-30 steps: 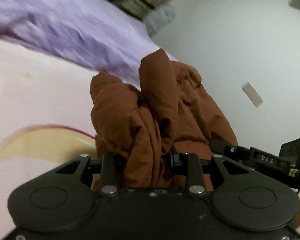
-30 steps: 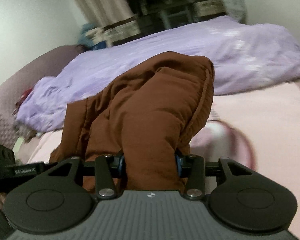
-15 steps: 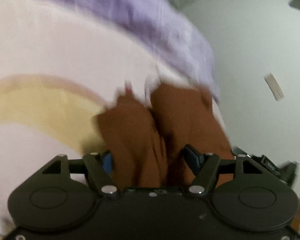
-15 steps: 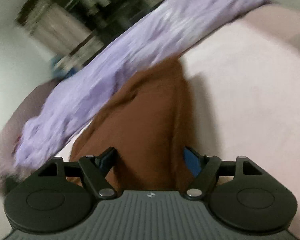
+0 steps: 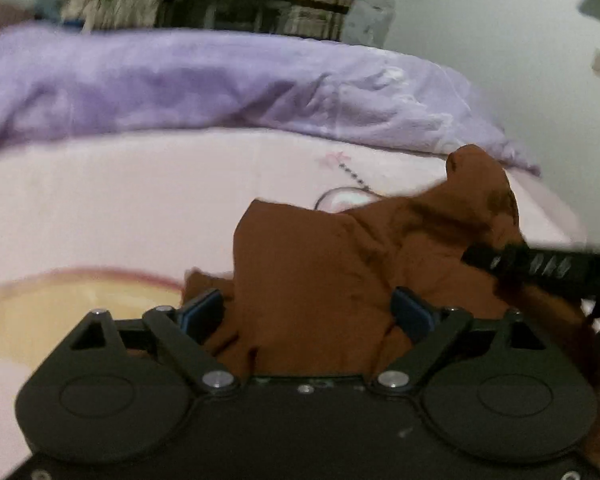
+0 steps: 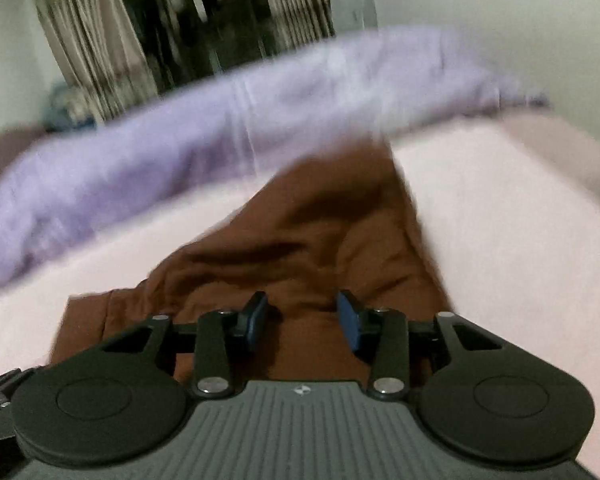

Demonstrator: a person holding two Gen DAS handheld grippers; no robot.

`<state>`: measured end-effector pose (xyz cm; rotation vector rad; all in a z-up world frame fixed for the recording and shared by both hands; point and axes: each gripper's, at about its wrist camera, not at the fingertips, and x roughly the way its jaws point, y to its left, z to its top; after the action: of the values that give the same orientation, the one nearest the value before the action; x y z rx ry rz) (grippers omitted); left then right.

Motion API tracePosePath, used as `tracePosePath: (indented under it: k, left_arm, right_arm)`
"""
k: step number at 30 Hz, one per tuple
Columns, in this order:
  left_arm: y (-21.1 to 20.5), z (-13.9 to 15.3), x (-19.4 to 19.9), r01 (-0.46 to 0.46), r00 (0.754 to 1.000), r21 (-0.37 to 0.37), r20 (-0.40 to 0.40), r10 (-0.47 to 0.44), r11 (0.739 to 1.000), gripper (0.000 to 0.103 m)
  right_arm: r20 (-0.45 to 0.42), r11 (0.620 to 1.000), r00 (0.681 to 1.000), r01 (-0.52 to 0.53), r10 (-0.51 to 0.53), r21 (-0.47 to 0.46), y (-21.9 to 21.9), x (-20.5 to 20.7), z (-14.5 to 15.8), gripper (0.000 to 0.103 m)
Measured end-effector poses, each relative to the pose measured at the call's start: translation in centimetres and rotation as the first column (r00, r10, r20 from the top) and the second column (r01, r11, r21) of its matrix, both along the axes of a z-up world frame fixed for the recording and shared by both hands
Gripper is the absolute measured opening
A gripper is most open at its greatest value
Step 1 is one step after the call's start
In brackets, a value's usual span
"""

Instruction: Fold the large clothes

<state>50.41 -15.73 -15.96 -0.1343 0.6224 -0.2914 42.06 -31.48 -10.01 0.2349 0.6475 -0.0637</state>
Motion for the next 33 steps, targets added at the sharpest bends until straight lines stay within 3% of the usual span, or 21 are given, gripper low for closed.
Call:
tracePosePath:
  k: [2, 4, 8, 10, 13, 15, 19, 21, 24, 26, 30, 33]
  left_arm:
    - [0.3, 1.0, 0.2, -0.013, 1.000, -0.002, 0.011, 0.013, 1.000, 0.094]
    - [-0.2, 2.7, -0.5, -0.011, 0.999, 0.053, 0.035, 0.009, 0.999, 0.093]
    - [0.5, 6.6, -5.8, -0.010, 0.986, 0.143, 0.165, -0.014, 0.990, 0.093]
    - [1.4, 7.9, -8.9, -0.011, 0.982, 0.149, 0.186, -0.018, 0.989, 0.093]
    - [1.8, 7.1, -12.0, 0.034, 0.987, 0.109, 0.154, -0.051, 0.993, 0.093]
    - [1.6, 5.5, -12.8, 0.053, 0.993, 0.138, 0.101, -0.067, 0.989, 0.093]
    - [0.9, 1.4, -12.6, 0.087, 0.996, 0.248, 0.011, -0.093, 0.965, 0.103]
    - [1.1, 0.7, -11.6, 0.072, 0.997, 0.225, 0.008, -0.075, 0.972, 0.103]
    - [1.5, 1.6, -12.2, 0.076, 0.997, 0.230, -0.007, -0.077, 0.970, 0.103]
    - [2.0, 3.5, -14.1, 0.071, 0.997, 0.258, -0.005, -0.072, 0.964, 0.103]
    - [3.0, 6.8, -18.4, 0.081, 0.995, 0.244, 0.040, -0.094, 0.966, 0.103]
    - [2.8, 6.7, -20.4, 0.088, 0.991, 0.265, 0.072, -0.110, 0.960, 0.103]
  right_arm:
    - [0.009, 1.000, 1.000, -0.003, 0.003, -0.014, 0.3, -0.2, 1.4, 0.049]
    - [0.024, 1.000, 1.000, 0.001, -0.001, -0.002, 0.5, -1.8, 3.2, 0.049]
    - [0.097, 0.998, 0.995, -0.012, 0.019, -0.068, 1.6, -7.4, 6.8, 0.049]
    - [0.113, 0.994, 0.993, -0.017, 0.028, -0.104, 2.2, -9.6, 7.5, 0.049]
    - [0.031, 0.995, 0.998, -0.045, 0.049, -0.092, 2.9, -10.9, 6.7, 0.049]
    - [-0.042, 0.995, 0.997, -0.068, 0.066, -0.066, 3.3, -11.5, 5.9, 0.049]
    - [-0.080, 0.991, 0.994, -0.082, 0.074, -0.105, 4.4, -11.9, 4.4, 0.050]
    - [-0.089, 0.991, 0.994, -0.075, 0.066, -0.112, 4.3, -11.4, 3.2, 0.050]
    - [-0.077, 0.994, 0.996, -0.060, 0.053, -0.088, 4.0, -11.5, 3.5, 0.050]
    - [-0.072, 0.996, 0.996, -0.048, 0.043, -0.080, 4.2, -13.2, 5.0, 0.050]
    - [-0.041, 0.994, 0.998, -0.047, 0.044, -0.100, 4.9, -17.2, 6.8, 0.050]
    - [-0.056, 0.994, 0.998, -0.024, 0.018, -0.103, 4.9, -18.3, 6.0, 0.050]
